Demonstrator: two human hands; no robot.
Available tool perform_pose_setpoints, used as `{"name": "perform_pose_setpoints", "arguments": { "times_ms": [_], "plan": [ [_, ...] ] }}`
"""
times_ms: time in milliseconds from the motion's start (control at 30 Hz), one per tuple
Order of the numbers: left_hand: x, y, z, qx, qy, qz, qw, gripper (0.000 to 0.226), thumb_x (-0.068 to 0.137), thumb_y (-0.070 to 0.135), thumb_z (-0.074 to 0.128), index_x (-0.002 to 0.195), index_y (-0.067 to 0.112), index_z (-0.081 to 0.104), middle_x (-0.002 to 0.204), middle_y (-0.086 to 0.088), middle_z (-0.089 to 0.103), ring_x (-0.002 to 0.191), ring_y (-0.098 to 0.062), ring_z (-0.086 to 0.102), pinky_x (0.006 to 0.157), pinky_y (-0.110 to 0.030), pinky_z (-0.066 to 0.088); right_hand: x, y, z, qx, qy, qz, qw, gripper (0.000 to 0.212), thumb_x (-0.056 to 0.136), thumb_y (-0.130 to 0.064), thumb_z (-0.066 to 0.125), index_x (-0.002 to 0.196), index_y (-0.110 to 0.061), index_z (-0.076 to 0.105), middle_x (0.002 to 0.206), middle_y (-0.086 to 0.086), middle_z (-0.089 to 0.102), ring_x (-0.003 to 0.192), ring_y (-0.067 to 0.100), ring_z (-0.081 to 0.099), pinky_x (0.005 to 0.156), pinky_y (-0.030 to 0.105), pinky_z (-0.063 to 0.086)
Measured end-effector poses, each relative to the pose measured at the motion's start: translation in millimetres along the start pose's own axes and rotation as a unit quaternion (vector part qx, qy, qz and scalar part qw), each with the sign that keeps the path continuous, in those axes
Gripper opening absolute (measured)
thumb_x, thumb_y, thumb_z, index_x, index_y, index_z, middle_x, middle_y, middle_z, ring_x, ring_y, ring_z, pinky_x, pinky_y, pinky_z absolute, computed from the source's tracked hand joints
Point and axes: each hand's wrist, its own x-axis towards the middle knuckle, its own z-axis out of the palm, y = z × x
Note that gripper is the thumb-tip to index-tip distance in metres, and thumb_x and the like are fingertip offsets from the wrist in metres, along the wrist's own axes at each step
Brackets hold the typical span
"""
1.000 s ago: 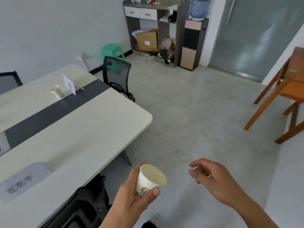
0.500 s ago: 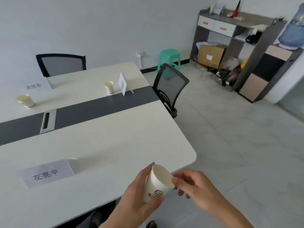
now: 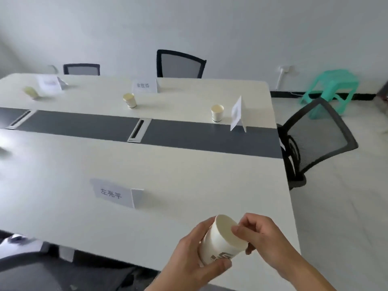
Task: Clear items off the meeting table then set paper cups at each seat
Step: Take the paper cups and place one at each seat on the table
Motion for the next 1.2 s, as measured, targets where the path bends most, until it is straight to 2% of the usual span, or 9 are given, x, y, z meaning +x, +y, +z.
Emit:
{"name": "perform_pose_setpoints", "arguments": {
  "times_ms": [200,300,433,667,767,867,1000,1133,1200],
  "plan": [
    [-0.4,-23.9,-7.5,0.031,0.138,-0.119,0.983,0.049,0.074,0.061,0.061,0.118,0.04,0.057,0.103,0.015,0.065,0.093,-0.005,0.062,0.08,-0.026,0.052,80.4,-23.4,-13.4,-0.072,-0.107,-0.012,0.992,0.027,0.089,-0.013,0.067,0.076,0.008,0.055,0.063,0.005,0.054,0.055,0.013,0.05,0.053,0.024,0.045],
    [-17.1,-39.3,-16.8,0.022,0.209,-0.181,0.961,0.032,0.08,0.045,0.067,0.111,0.039,0.06,0.096,0.012,0.067,0.084,-0.004,0.064,0.073,-0.022,0.053,113.7,-37.3,0.2,-0.107,-0.135,-0.019,0.985,0.028,0.089,-0.014,0.067,0.075,0.007,0.055,0.062,0.004,0.054,0.055,0.012,0.05,0.054,0.026,0.046],
    [-28.5,-61.5,-36.2,0.002,0.252,-0.226,0.941,0.025,0.083,0.025,0.071,0.107,0.029,0.064,0.088,0.003,0.071,0.078,-0.008,0.067,0.068,-0.018,0.053,158.6,-59.2,30.8,-0.146,-0.127,-0.042,0.98,0.023,0.088,-0.013,0.067,0.072,-0.002,0.056,0.061,0.003,0.054,0.048,0.005,0.052,0.054,0.026,0.045],
    [-10.8,-122.2,-92.7,-0.04,0.203,-0.243,0.948,0.022,0.081,0.025,0.071,0.102,0.029,0.065,0.093,0.014,0.069,0.072,-0.006,0.065,0.062,-0.019,0.051,259.6,-95.9,104.0,-0.235,-0.034,-0.092,0.967,0.019,0.087,-0.02,0.066,0.076,-0.008,0.056,0.068,0.005,0.065,0.05,0.006,0.067,0.056,0.036,0.049],
    [1.1,-146.4,-118.8,-0.035,0.172,-0.246,0.953,0.023,0.082,0.027,0.07,0.103,0.032,0.063,0.084,0.007,0.07,0.074,-0.005,0.066,0.061,-0.014,0.048,308.4,-106.5,139.6,-0.268,-0.005,-0.093,0.959,0.016,0.087,-0.022,0.063,0.077,-0.013,0.055,0.076,0.005,0.068,0.058,0.015,0.073,0.059,0.037,0.051],
    [2.3,-166.2,-135.2,-0.033,0.151,-0.258,0.954,0.025,0.081,0.035,0.068,0.105,0.035,0.062,0.089,0.008,0.069,0.077,-0.004,0.065,0.063,-0.014,0.048,352.6,-108.4,170.8,-0.289,0.022,-0.092,0.953,0.013,0.088,-0.02,0.06,0.08,-0.012,0.053,0.072,-0.001,0.063,0.063,0.018,0.074,0.06,0.038,0.053],
    [-9.7,-195.0,-147.7,-0.055,0.127,-0.293,0.946,0.025,0.078,0.04,0.067,0.102,0.04,0.058,0.09,0.01,0.067,0.075,-0.004,0.065,0.067,-0.017,0.052,407.8,-93.9,213.0,-0.333,0.037,-0.074,0.939,0.011,0.089,-0.02,0.057,0.083,-0.012,0.052,0.069,-0.002,0.062,0.067,0.021,0.074,0.062,0.035,0.051],
    [-25.3,-215.4,-150.9,-0.075,0.115,-0.333,0.933,0.035,0.064,0.06,0.057,0.096,0.046,0.054,0.089,0.013,0.064,0.068,-0.004,0.065,0.066,-0.015,0.052,441.4,-70.5,237.8,-0.365,0.048,-0.038,0.929,0.009,0.087,-0.021,0.056,0.084,-0.014,0.052,0.066,-0.006,0.06,0.076,0.026,0.074,0.069,0.038,0.053],
    [-29.9,-222.6,-152.5,-0.077,0.115,-0.345,0.928,0.036,0.062,0.061,0.056,0.095,0.046,0.053,0.088,0.013,0.064,0.07,-0.007,0.066,0.066,-0.015,0.053,449.4,-60.8,244.1,-0.378,0.057,-0.025,0.924,0.009,0.087,-0.021,0.055,0.084,-0.014,0.05,0.065,-0.008,0.056,0.08,0.029,0.073,0.066,0.035,0.049]
  ]
}}
